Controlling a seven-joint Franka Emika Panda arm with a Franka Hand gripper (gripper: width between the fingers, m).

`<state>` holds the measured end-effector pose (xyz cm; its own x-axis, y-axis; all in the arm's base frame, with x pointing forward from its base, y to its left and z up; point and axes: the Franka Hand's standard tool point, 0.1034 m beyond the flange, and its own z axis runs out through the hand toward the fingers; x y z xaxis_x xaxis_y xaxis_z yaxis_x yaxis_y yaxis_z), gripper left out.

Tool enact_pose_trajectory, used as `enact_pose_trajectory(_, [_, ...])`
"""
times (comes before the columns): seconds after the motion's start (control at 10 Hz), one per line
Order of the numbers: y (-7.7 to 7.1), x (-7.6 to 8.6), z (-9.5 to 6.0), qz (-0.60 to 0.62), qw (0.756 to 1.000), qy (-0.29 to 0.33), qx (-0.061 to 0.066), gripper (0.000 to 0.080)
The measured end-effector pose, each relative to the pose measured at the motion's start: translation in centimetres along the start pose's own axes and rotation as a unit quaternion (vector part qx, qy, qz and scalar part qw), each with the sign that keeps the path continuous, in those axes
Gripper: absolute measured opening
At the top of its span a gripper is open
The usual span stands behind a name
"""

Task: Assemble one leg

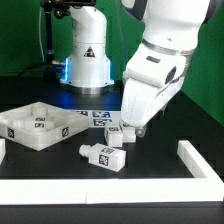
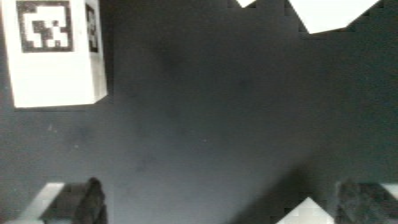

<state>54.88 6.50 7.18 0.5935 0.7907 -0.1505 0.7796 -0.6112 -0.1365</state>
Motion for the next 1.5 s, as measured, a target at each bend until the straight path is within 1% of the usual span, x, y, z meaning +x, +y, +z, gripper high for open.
enact_pose_trajectory(0.1, [0.0, 0.0, 0.0, 0.000, 1.000, 0.000, 0.000, 0.0650])
enact_pose_trajectory(0.2, [0.2, -0.6, 0.0, 0.002, 1.000, 0.004, -0.003, 0.0650])
enact_pose_trajectory(0.3, [0.6, -3.8, 0.3, 0.026, 1.000, 0.005, -0.005, 0.0650])
enact_pose_trajectory(0.4, [1.5, -5.9, 0.5, 0.058, 0.998, 0.006, -0.003, 0.0650])
enact_pose_trajectory(0.5, [2.2, -5.9, 0.9, 0.073, 0.997, 0.022, -0.020, 0.0650])
enact_pose_trajectory(0.6, [2.1, -6.2, 1.2, 0.067, 0.997, 0.027, -0.024, 0.0650])
enact_pose_trajectory(1.0, [2.2, -6.3, 1.3, 0.065, 0.997, 0.025, -0.023, 0.0650])
enact_pose_trajectory(1.1, [2.9, -7.0, 1.8, 0.045, 0.998, 0.023, -0.022, 0.0650])
enact_pose_trajectory(1.2, [4.0, -7.3, 2.0, 0.044, 0.998, 0.024, -0.023, 0.0650])
enact_pose_trajectory(1.3, [5.2, -6.9, 2.0, 0.037, 0.999, 0.028, -0.027, 0.0650])
enact_pose_trajectory(1.4, [6.2, -6.6, 2.0, 0.020, 0.999, 0.035, -0.036, 0.0650])
enact_pose_trajectory(1.5, [6.4, -6.4, 2.5, 0.023, 0.999, 0.035, -0.031, 0.0650])
